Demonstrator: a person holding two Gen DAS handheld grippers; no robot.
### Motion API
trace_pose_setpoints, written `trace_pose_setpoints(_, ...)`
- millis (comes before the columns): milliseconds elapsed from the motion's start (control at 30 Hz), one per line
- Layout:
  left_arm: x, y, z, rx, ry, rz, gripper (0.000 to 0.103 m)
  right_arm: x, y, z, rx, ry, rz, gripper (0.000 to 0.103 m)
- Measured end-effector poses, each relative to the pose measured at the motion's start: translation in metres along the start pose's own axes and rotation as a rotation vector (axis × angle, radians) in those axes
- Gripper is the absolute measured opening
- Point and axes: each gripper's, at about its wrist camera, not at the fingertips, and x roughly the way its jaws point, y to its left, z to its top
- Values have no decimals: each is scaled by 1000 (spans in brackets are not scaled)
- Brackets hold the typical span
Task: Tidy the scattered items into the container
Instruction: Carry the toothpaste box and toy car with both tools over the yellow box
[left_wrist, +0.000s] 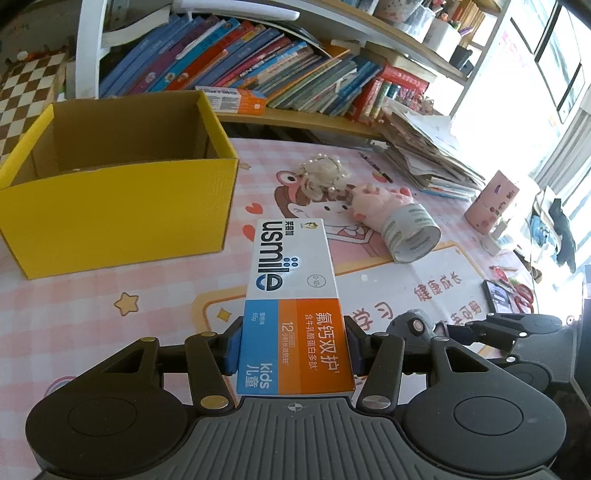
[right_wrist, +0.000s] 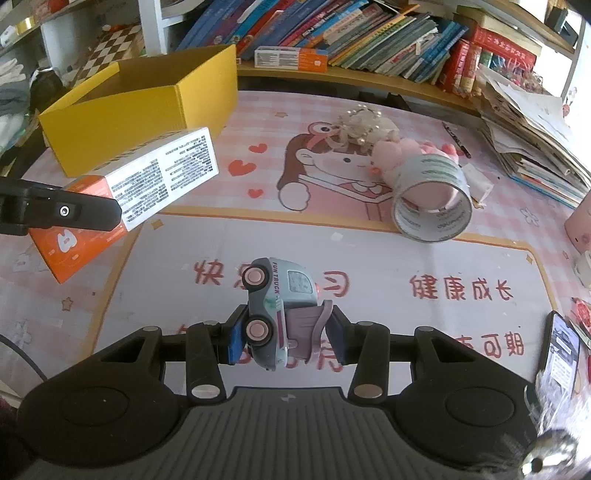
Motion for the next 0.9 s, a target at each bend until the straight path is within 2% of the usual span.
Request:
trace_pose_setpoints(367,-27,23,-3,32,-32,-6,52,-1,39,12,-46,-28,10,42)
trace_pose_setpoints(900,-78,76,-9,-20,-111,47,52,-4,98,45,-109,-98,80,42)
